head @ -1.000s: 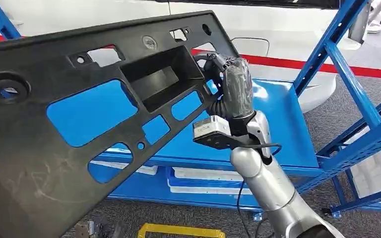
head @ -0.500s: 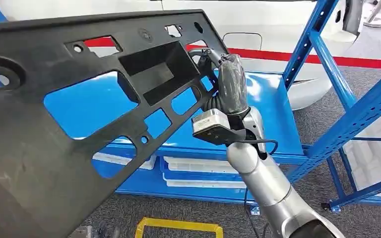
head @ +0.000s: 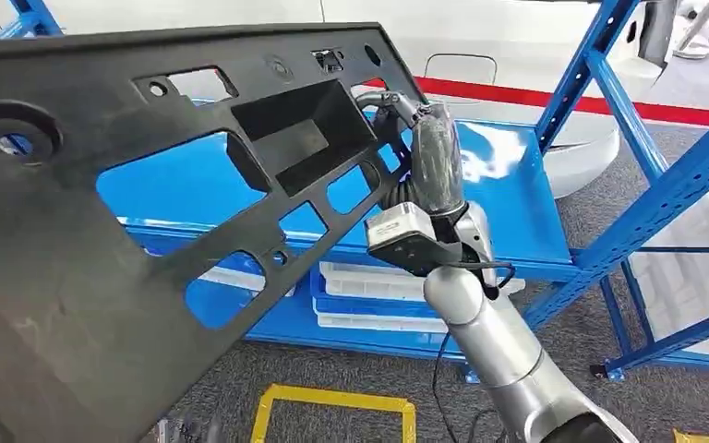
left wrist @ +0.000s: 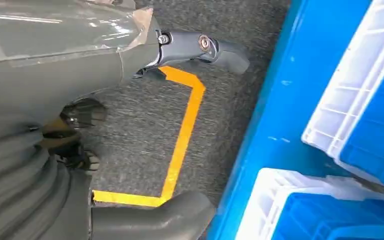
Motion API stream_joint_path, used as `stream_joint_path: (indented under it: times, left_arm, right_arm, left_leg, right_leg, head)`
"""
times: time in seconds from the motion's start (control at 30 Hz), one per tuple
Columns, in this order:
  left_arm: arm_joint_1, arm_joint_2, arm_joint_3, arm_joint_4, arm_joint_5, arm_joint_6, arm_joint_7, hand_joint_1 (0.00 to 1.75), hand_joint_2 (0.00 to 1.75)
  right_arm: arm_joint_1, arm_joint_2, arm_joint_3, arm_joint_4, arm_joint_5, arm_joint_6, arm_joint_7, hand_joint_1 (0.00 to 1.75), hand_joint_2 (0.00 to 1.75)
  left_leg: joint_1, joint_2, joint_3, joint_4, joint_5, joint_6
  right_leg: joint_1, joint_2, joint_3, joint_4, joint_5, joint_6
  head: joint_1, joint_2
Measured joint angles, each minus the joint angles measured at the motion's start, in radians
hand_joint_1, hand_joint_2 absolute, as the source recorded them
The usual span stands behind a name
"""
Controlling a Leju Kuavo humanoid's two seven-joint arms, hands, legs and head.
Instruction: Take the parts from the cabinet and place them on the table.
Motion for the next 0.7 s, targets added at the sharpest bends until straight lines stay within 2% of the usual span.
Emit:
stream_joint_path:
  times: [0.03,0.07,0.1,0.13,0.17,0.27,0.3,0.33,0.37,0.4,0.43,0.47,0.5,0.53,0.57,0.6,0.63,0.67,0.7]
  left_arm:
    - [0.0,0.0,-0.001,0.0,0.0,-0.002,0.0,0.0,1.75]
    - [0.0,0.0,-0.001,0.0,0.0,-0.002,0.0,0.0,1.75]
    - [0.0,0.0,-0.001,0.0,0.0,-0.003,0.0,0.0,1.75]
    - [0.0,0.0,-0.002,0.0,0.0,-0.003,0.0,0.0,1.75]
    - [-0.001,0.0,-0.002,0.0,0.0,-0.004,0.0,0.0,1.75]
    - [0.001,0.0,-0.006,0.0,-0.001,-0.009,0.0,0.0,1.75]
    - [0.0,0.002,-0.008,0.0,-0.002,-0.006,0.0,0.0,1.75]
    - [0.0,0.003,-0.011,0.0,-0.005,0.004,0.0,0.0,1.75]
    - [0.001,0.003,-0.016,0.0,-0.012,0.016,0.0,0.0,1.75]
    - [0.001,0.004,-0.02,-0.002,-0.016,0.024,0.0,0.0,1.75]
    - [0.002,0.005,-0.026,-0.005,-0.018,0.024,0.0,0.0,1.75]
    - [0.002,0.005,-0.031,-0.006,-0.02,0.024,0.0,0.0,1.75]
    - [0.003,0.006,-0.034,-0.006,-0.02,0.024,0.0,0.0,1.75]
    - [0.003,0.006,-0.036,-0.007,-0.02,0.025,0.0,0.0,1.75]
    - [0.003,0.006,-0.039,-0.008,-0.02,0.026,0.0,0.0,1.75]
    - [0.003,0.006,-0.042,-0.009,-0.02,0.027,0.0,0.0,1.75]
    - [0.002,0.007,-0.044,-0.011,-0.02,0.029,0.0,0.0,1.75]
    - [0.001,0.007,-0.046,-0.013,-0.019,0.029,0.0,0.0,1.75]
    - [0.001,0.006,-0.048,-0.015,-0.018,0.03,0.0,0.0,1.75]
  right_arm:
    - [0.004,0.0,-0.001,0.0,-0.001,-0.001,0.0,1.75,1.75]
    - [0.005,0.0,-0.002,0.0,-0.003,-0.003,-0.001,1.75,1.75]
    - [0.005,0.0,-0.003,0.0,-0.003,-0.006,-0.004,1.75,1.75]
    - [0.005,0.0,-0.006,0.0,-0.003,-0.008,-0.009,1.75,1.75]
    - [0.005,0.002,-0.006,-0.001,-0.003,-0.009,-0.011,1.75,1.75]
    - [0.015,0.007,-0.013,-0.003,0.004,-0.014,-0.013,1.75,1.75]
    - [0.018,0.012,-0.016,-0.004,0.01,-0.016,-0.013,1.75,1.75]
    - [0.02,0.017,-0.017,-0.006,0.015,-0.016,-0.013,1.75,1.75]
    - [0.022,0.022,-0.018,-0.008,0.021,-0.017,-0.013,1.75,1.75]
    - [0.025,0.026,-0.021,-0.009,0.024,-0.017,-0.013,1.75,1.75]
    - [0.028,0.027,-0.023,-0.009,0.024,-0.017,-0.013,1.75,1.75]
    - [0.033,0.027,-0.024,-0.009,0.024,-0.017,-0.013,1.75,1.75]
    - [0.038,0.028,-0.025,-0.008,0.025,-0.017,-0.013,1.75,1.75]
    - [0.043,0.029,-0.026,-0.008,0.026,-0.017,-0.014,1.75,1.75]
    - [0.045,0.029,-0.027,-0.008,0.026,-0.017,-0.015,1.75,1.75]
    - [0.045,0.029,-0.029,-0.008,0.026,-0.017,-0.017,1.75,1.75]
    - [0.045,0.029,-0.032,-0.008,0.025,-0.017,-0.018,1.75,1.75]
    - [0.045,0.03,-0.034,-0.008,0.023,-0.017,-0.02,1.75,1.75]
    - [0.044,0.032,-0.038,-0.008,0.022,-0.018,-0.021,1.75,1.75]
  left_leg:
    - [-0.001,0.0,-0.01,0.001,0.008,-0.002]
    - [-0.002,-0.001,-0.02,0.003,0.015,-0.004]
    - [-0.002,-0.002,-0.03,0.008,0.021,-0.009]
    - [-0.004,-0.002,-0.038,0.014,0.025,-0.013]
    - [-0.006,-0.003,-0.045,0.018,0.031,-0.019]
    - [-0.005,-0.002,-0.046,0.016,0.05,-0.034]
    - [-0.002,-0.003,-0.053,0.02,0.046,-0.04]
    - [0.002,-0.006,-0.065,0.044,0.005,-0.05]
    - [0.005,-0.006,-0.083,0.096,-0.052,-0.057]
    - [0.009,-0.006,-0.109,0.176,-0.109,-0.064]
    - [0.012,-0.006,-0.135,0.259,-0.149,-0.071]
    - [0.015,-0.006,-0.155,0.326,-0.171,-0.076]
    - [0.02,-0.006,-0.156,0.357,-0.166,-0.08]
    - [0.025,-0.005,-0.132,0.337,-0.14,-0.084]
    - [0.029,-0.005,-0.085,0.274,-0.105,-0.086]
    - [0.032,-0.005,-0.022,0.182,-0.076,-0.087]
    - [0.035,-0.004,0.048,0.08,-0.062,-0.086]
    - [0.031,-0.007,0.088,0.021,-0.08,-0.084]
    - [0.028,-0.01,0.084,0.012,-0.079,-0.079]
  right_leg:
    - [0.0,0.0,0.034,-0.037,0.022,0.01]
    - [0.0,0.0,0.089,-0.113,0.051,0.019]
    - [0.0,0.0,0.158,-0.217,0.071,0.02]
    - [0.001,0.0,0.21,-0.305,0.057,0.01]
    - [0.01,0.001,0.232,-0.336,0.051,0.002]
    - [0.015,0.003,0.212,-0.329,0.064,-0.012]
    - [-0.013,0.001,0.204,-0.338,0.075,-0.028]
    - [-0.008,-0.001,0.206,-0.337,0.083,-0.034]
    - [-0.008,-0.002,0.196,-0.336,0.091,-0.047]
    - [-0.007,-0.002,0.185,-0.336,0.1,-0.051]
    - [-0.007,-0.002,0.173,-0.336,0.109,-0.051]
    - [-0.007,-0.003,0.163,-0.335,0.116,-0.049]
    - [-0.008,-0.003,0.154,-0.335,0.124,-0.047]
    - [-0.009,-0.003,0.145,-0.334,0.13,-0.042]
    - [-0.011,-0.003,0.139,-0.332,0.135,-0.038]
    - [-0.014,-0.002,0.135,-0.331,0.138,-0.033]
    - [-0.014,-0.002,0.134,-0.329,0.141,-0.028]
    - [-0.007,-0.002,0.127,-0.327,0.144,-0.023]
    - [-0.006,-0.002,0.125,-0.327,0.151,-0.013]
  head:
    - [0.0,0.0]
    - [0.0,0.0]
    - [0.0,0.0]
    - [0.0,0.0]
    - [-0.001,0.0]
    - [0.001,0.0]
    - [0.001,0.0]
    - [0.001,0.0]
    - [-0.002,0.0]
    - [-0.003,0.0]
    - [-0.002,0.0]
    - [-0.003,0.0]
    - [-0.003,0.0]
    - [-0.003,0.0]
    - [-0.003,0.0]
    - [-0.003,0.0]
    - [-0.003,0.0]
    - [-0.004,0.0]
    - [-0.001,0.0]
